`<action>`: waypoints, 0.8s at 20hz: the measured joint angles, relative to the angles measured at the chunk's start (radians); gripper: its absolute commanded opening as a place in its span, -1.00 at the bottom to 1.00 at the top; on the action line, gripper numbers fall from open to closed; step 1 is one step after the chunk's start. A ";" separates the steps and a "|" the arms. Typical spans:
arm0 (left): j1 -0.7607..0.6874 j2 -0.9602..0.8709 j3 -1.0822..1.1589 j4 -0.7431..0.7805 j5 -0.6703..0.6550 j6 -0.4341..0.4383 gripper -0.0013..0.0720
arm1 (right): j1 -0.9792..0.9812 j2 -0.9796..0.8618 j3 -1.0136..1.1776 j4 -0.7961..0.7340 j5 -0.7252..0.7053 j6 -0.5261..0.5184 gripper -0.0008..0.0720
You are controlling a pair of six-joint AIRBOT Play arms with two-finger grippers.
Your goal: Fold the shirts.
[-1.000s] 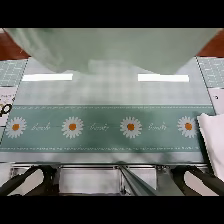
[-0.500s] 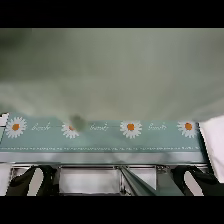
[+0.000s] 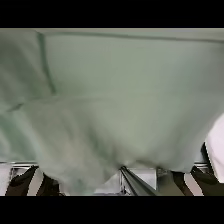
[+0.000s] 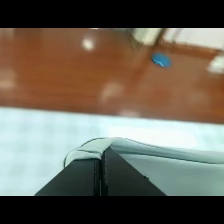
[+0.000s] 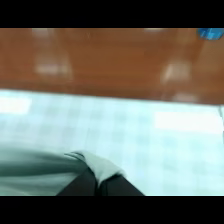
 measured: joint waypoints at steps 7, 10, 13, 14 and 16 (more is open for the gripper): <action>-0.166 -0.446 -0.190 -0.155 0.277 0.117 -0.92 | 0.000 -0.429 -0.099 0.142 -0.174 -0.085 -0.92; -0.230 -0.693 -0.138 -0.179 0.431 0.132 -0.92 | 0.000 -0.639 -0.080 0.209 -0.290 -0.106 -0.92; -0.264 -0.911 -0.021 -0.187 0.512 0.121 -0.92 | 0.000 -0.834 -0.019 0.275 -0.389 -0.116 -0.92; -0.272 -0.969 0.018 -0.188 0.528 0.111 -0.92 | 0.000 -0.894 0.010 0.293 -0.410 -0.119 -0.92; -0.282 -1.070 0.087 -0.189 0.545 0.089 -0.92 | 0.000 -0.995 0.073 0.319 -0.438 -0.121 -0.92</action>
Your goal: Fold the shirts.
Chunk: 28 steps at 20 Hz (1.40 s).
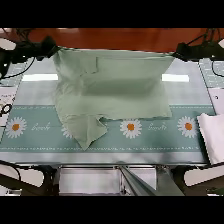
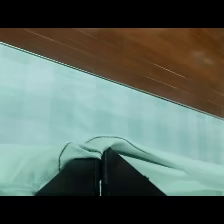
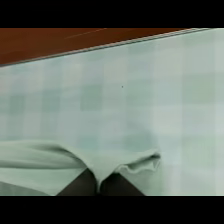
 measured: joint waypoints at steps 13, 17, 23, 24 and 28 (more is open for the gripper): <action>0.010 -0.154 0.090 0.005 -0.183 -0.026 -0.92 | -0.008 -0.260 0.213 0.030 0.098 -0.026 -0.91; 0.046 -0.143 0.087 0.055 -0.350 -0.003 -0.92 | -0.015 -0.259 0.216 0.002 0.229 -0.046 -0.91; 0.048 -0.149 0.041 0.135 -0.545 0.005 -0.92 | -0.015 -0.302 0.216 -0.063 0.364 -0.027 -0.91; 0.047 -0.153 0.035 0.140 -0.568 0.005 -0.92 | -0.015 -0.309 0.216 -0.063 0.373 -0.021 -0.91; 0.043 -0.177 0.021 0.155 -0.651 -0.005 0.38 | -0.014 -0.331 0.216 -0.065 0.400 0.013 0.16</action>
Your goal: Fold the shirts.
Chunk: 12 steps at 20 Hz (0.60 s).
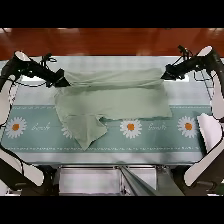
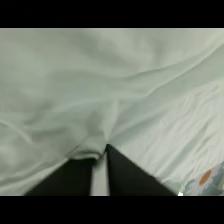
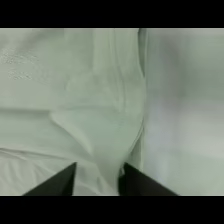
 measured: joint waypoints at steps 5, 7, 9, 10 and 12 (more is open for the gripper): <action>0.033 0.026 0.008 0.035 -0.118 -0.075 0.39 | -0.037 0.044 0.000 -0.011 0.089 0.063 0.16; 0.056 0.083 0.008 0.063 -0.163 -0.086 0.39 | -0.074 0.095 -0.021 -0.027 0.154 0.087 0.16; 0.078 0.169 -0.019 0.140 -0.209 -0.072 0.39 | -0.117 0.179 -0.093 -0.055 0.188 0.099 0.16; 0.091 0.219 -0.045 0.188 -0.228 -0.066 0.39 | -0.141 0.238 -0.156 -0.071 0.187 0.103 0.16; 0.127 0.338 -0.137 0.267 -0.232 -0.058 0.39 | -0.193 0.363 -0.312 -0.095 0.148 0.106 0.16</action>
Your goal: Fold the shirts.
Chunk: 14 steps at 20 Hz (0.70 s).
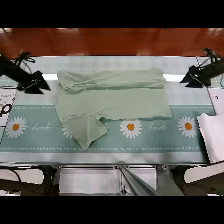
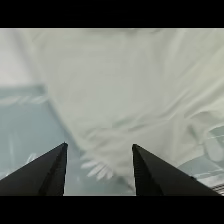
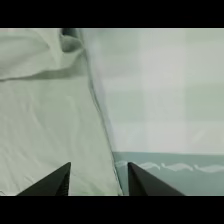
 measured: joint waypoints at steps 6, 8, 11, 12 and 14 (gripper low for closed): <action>0.130 0.422 -0.630 -0.082 0.240 -0.029 0.39 | -0.205 0.378 -0.620 0.138 -0.200 -0.161 0.16; 0.167 0.498 -0.826 -0.183 0.327 -0.033 0.39 | -0.266 0.447 -0.752 0.224 -0.243 -0.219 0.16; 0.193 0.541 -1.007 -0.315 0.429 -0.032 0.39 | -0.307 0.499 -0.850 0.315 -0.263 -0.269 0.16; 0.193 0.542 -1.040 -0.343 0.452 -0.031 0.39 | -0.314 0.507 -0.866 0.331 -0.265 -0.278 0.16; 0.188 0.533 -1.084 -0.382 0.486 -0.030 0.38 | -0.321 0.518 -0.886 0.355 -0.271 -0.291 0.16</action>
